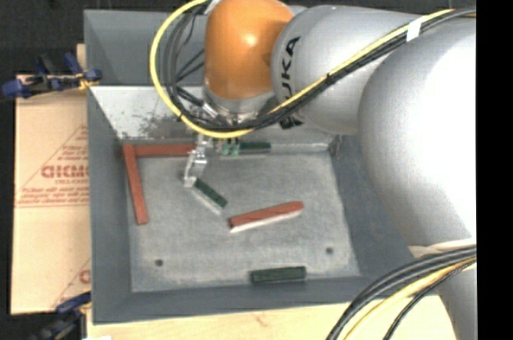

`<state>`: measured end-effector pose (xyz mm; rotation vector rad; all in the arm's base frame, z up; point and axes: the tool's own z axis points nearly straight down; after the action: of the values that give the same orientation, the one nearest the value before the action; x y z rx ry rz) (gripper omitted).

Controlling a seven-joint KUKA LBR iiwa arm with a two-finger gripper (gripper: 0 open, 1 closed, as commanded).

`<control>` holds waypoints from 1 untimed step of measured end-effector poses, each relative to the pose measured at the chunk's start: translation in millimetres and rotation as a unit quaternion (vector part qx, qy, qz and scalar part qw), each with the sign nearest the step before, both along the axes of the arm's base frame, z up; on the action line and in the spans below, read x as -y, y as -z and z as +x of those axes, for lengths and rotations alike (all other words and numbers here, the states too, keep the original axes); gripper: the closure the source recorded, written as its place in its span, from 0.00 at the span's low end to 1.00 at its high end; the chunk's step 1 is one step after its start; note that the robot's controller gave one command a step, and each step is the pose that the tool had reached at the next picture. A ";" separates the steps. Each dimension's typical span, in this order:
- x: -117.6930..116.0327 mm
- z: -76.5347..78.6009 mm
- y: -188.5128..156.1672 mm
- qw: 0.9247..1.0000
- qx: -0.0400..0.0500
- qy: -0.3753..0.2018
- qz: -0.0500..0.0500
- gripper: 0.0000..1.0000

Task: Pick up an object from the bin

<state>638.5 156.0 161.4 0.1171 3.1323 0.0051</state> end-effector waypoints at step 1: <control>16.2 -7.2 22.6 0.998 -0.005 0.058 -0.001 0.00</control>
Offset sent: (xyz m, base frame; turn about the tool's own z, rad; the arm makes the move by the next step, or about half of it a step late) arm -0.0209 -0.0315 -0.0502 0.1644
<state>631.3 139.8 138.9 0.2993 3.1306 0.0004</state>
